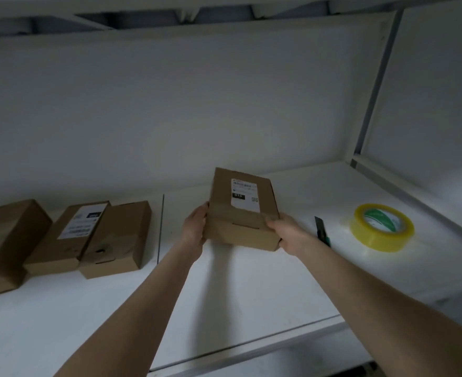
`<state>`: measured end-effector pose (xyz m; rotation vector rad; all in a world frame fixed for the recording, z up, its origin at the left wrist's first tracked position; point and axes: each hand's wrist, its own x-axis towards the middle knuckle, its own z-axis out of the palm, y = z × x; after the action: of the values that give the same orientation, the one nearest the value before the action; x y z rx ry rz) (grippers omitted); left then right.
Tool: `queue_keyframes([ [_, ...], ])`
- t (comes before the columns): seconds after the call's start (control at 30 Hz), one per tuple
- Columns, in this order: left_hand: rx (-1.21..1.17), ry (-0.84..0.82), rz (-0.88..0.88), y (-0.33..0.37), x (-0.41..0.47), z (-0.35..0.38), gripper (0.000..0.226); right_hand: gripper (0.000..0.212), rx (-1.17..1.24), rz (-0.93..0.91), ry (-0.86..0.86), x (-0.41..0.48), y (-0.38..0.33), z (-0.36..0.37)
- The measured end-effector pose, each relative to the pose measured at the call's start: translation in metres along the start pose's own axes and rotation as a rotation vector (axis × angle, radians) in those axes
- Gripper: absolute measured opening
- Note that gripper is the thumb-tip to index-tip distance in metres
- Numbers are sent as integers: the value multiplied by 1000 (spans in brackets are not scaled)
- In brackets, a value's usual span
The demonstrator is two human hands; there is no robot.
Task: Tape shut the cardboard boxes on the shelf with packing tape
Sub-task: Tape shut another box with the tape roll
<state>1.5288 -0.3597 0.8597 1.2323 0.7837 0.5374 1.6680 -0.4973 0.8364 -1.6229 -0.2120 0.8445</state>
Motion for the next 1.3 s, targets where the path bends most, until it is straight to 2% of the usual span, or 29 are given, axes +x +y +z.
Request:
queue_keyframes([
  [0.07, -32, 12, 67, 13, -2, 6, 30, 38, 131, 44, -31, 0, 0, -1],
  [0.17, 7, 55, 167, 26, -5, 21, 47, 30, 81, 21, -29, -2, -1, 5],
  [0.2, 38, 69, 223, 29, -7, 27, 40, 27, 0, -5, -12, -4, -3, 8],
  [0.27, 135, 62, 337, 31, -16, 42, 14, 35, -139, -31, 34, -6, -13, 11],
  [0.3, 173, 47, 374, 29, -19, 50, 10, 41, -164, -31, 44, -11, -21, 11],
  [0.37, 201, 4, 408, 24, -27, 66, 14, 56, -45, 5, -24, -17, -39, 6],
  [0.43, 181, -58, 373, 19, -36, 81, 19, 65, 108, -5, -55, -23, -56, -9],
  [0.47, 176, -91, 340, 15, -37, 86, 23, 67, 105, -30, -33, -23, -64, -17],
  [0.6, 313, -290, 223, 2, -36, 95, 35, 71, -258, -118, 113, -18, -82, -39],
  [0.67, 317, -351, 197, -1, -32, 92, 36, 66, -255, -113, 133, -16, -83, -49],
  [0.7, 318, -317, 191, -2, -31, 89, 34, 58, -203, -109, 124, -17, -81, -54],
  [0.77, 365, -79, 186, -3, -25, 79, 37, 44, -91, -90, 102, -18, -74, -67],
  [0.8, 389, 40, 164, -5, -20, 70, 48, 40, -37, -71, 92, -19, -68, -72],
  [0.83, 391, 84, 115, -6, -17, 61, 61, 37, 29, -46, 82, -18, -61, -75],
  [0.9, 313, -3, -6, -7, -14, 49, 78, 29, 176, 16, 32, -17, -44, -75],
  [0.97, 237, -120, -64, -8, -14, 42, 73, 20, 301, 64, -44, -17, -29, -68],
  [1.03, 200, -128, -36, -10, -13, 37, 63, 21, 334, 84, -87, -17, -16, -62],
  [1.17, 214, -90, 10, -11, -15, 29, 41, 46, -28, 34, -37, -12, -3, -60],
  [1.23, 280, -75, 55, -12, -14, 26, 38, 62, -238, 10, -25, -13, 1, -55],
  [1.3, 368, -37, 108, -15, -11, 24, 38, 65, -355, -16, -12, -14, 4, -49],
])
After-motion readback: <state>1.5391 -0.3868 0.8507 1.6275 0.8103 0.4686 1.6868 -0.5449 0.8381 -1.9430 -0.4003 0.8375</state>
